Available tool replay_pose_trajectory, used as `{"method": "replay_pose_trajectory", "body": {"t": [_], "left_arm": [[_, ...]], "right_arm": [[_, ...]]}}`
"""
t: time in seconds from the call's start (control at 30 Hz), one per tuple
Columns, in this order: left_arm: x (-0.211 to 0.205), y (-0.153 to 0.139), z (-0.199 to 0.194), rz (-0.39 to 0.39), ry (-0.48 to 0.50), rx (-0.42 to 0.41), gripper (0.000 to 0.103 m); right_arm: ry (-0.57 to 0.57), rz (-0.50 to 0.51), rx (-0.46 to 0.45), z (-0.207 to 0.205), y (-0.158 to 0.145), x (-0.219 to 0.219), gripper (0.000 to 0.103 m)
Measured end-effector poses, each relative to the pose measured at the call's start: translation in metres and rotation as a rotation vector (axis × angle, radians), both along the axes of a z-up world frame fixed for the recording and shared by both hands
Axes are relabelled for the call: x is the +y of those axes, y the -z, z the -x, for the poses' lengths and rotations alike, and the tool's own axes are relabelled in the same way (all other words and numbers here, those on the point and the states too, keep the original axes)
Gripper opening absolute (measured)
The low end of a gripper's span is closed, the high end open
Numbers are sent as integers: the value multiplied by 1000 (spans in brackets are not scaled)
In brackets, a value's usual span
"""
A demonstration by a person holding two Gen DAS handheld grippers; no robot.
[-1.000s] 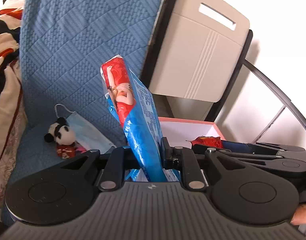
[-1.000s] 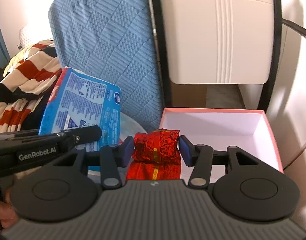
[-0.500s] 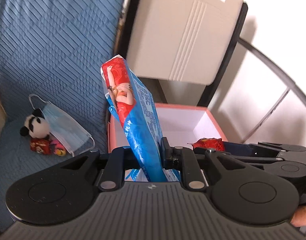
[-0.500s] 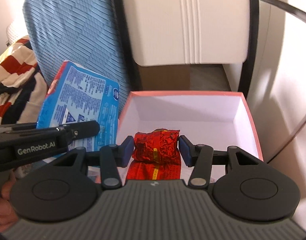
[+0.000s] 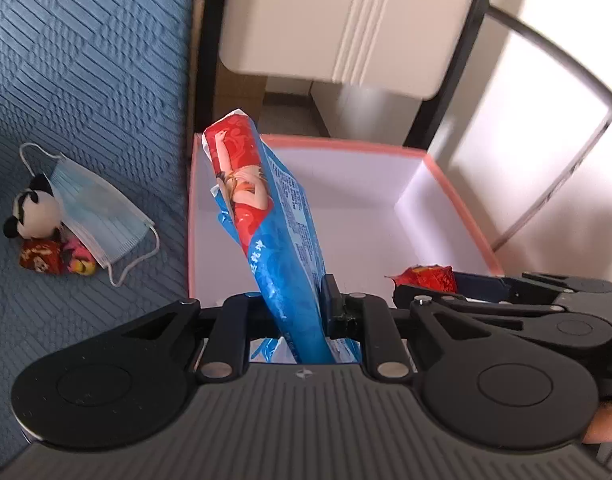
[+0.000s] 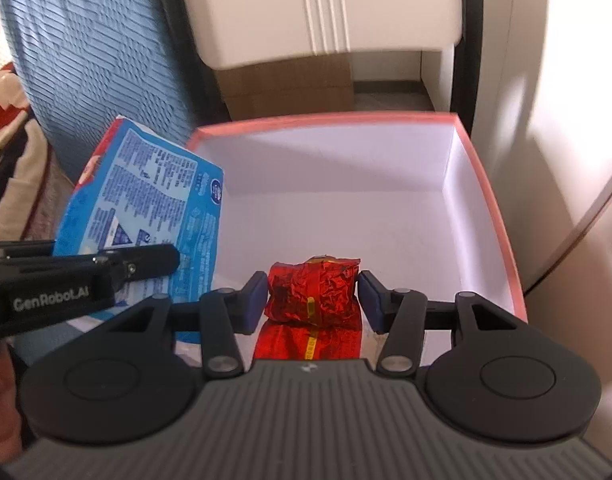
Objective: Organize soft objects
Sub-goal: 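Carry the red packet and wipes pack over the pink box with both tools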
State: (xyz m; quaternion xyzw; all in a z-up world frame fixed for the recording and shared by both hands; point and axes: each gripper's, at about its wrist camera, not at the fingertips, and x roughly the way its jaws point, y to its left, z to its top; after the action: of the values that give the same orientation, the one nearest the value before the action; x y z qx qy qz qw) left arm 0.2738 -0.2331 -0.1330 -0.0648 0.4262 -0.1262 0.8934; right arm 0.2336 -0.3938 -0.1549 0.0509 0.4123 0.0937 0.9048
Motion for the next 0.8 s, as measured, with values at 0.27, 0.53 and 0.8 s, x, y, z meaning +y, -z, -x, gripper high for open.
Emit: {"method": "replay_pose_trajectory", "body": {"t": [0.27, 0.53, 0.8], "left_arm": [[-7, 21, -6, 0, 10, 49, 23], [-10, 9, -1, -5, 0, 13, 61], [4, -26, 12, 2, -19, -49, 61]], "right_arm": [[12, -23, 55, -3, 26, -14, 52], [28, -12, 43, -3, 13, -20, 53], [48, -4, -14, 10, -17, -14, 53]]}}
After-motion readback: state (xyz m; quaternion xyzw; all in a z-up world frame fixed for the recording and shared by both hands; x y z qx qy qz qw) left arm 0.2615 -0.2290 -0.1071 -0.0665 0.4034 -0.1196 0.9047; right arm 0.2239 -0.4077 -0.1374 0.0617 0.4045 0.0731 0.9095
